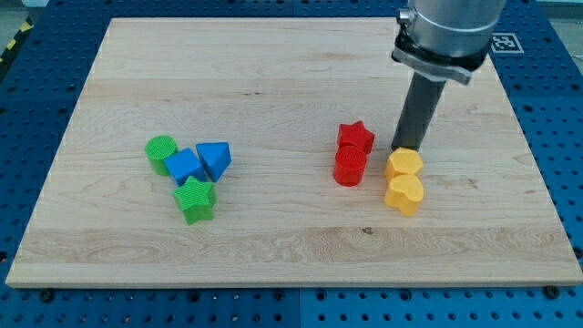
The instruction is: Move the red circle towards top center of the board
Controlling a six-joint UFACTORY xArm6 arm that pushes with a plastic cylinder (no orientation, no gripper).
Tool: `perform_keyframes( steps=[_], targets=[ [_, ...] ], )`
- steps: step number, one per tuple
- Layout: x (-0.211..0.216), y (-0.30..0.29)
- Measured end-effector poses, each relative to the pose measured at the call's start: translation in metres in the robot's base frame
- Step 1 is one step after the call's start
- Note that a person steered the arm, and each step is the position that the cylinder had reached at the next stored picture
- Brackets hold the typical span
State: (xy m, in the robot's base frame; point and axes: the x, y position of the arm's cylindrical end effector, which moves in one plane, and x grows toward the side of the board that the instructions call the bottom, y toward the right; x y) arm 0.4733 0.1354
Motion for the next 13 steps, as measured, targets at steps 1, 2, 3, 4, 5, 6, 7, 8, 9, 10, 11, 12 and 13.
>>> perform_keyframes(
  steps=[1, 2, 3, 4, 5, 6, 7, 8, 9, 10, 11, 12, 13],
  targets=[
    [0.015, -0.014],
    [0.015, -0.030],
    [0.015, -0.045],
    [0.015, -0.066],
    [0.020, -0.058],
    [0.050, -0.057],
    [0.062, -0.071],
    [0.056, -0.090],
    [0.045, -0.102],
    [0.029, -0.105],
    [0.000, -0.109],
    [-0.032, -0.120],
    [-0.072, -0.121]
  ],
)
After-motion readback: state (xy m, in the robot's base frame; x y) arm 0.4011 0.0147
